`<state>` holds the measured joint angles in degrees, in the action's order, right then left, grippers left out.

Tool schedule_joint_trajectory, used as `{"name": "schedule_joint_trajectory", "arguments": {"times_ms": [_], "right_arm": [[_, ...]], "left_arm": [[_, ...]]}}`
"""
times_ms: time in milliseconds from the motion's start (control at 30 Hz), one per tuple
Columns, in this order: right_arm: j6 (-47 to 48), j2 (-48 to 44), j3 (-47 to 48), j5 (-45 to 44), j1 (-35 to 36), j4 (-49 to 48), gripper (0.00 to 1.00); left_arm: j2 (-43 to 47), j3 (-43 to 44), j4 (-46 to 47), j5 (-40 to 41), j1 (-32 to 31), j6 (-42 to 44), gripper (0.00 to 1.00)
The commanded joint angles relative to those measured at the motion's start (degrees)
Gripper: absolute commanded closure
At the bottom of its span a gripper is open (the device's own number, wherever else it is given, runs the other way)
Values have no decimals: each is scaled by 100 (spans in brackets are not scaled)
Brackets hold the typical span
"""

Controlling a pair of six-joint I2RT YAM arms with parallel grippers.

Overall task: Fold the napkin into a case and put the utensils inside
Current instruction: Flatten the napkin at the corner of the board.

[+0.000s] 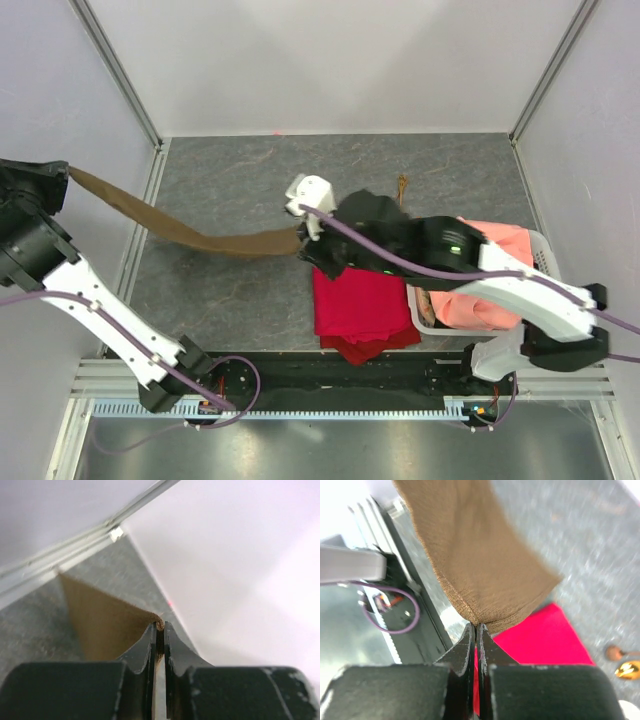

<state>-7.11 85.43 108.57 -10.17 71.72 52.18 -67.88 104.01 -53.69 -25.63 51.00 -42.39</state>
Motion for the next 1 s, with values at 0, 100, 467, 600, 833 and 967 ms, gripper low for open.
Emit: {"name": "schedule_joint_trajectory", "arguments": {"times_ms": [0, 100, 467, 600, 833, 967], "right_arm": [[325, -1062, 50, -240, 122, -393, 100], [281, -1607, 15, -134, 123, -586, 100], [291, -1372, -1186, 784, -2039, -1523, 100], [-43, -634, -1462, 1921, -2996, -2158, 100], [-80, 1560, -427, 2722, -3577, -2319, 100], [-167, 2345, 416, 2731, -3823, -2151, 100]], "left_arm": [[652, 734, 78, 329, 24, -182, 98], [846, 928, -71, 742, -3, -129, 98], [1127, -220, 806, 849, -11, -498, 98], [1215, -1328, 1614, 840, -29, -691, 98], [1075, -3042, 3021, 796, -275, -849, 98], [593, -3772, 3882, 629, -529, -1165, 98]]}}
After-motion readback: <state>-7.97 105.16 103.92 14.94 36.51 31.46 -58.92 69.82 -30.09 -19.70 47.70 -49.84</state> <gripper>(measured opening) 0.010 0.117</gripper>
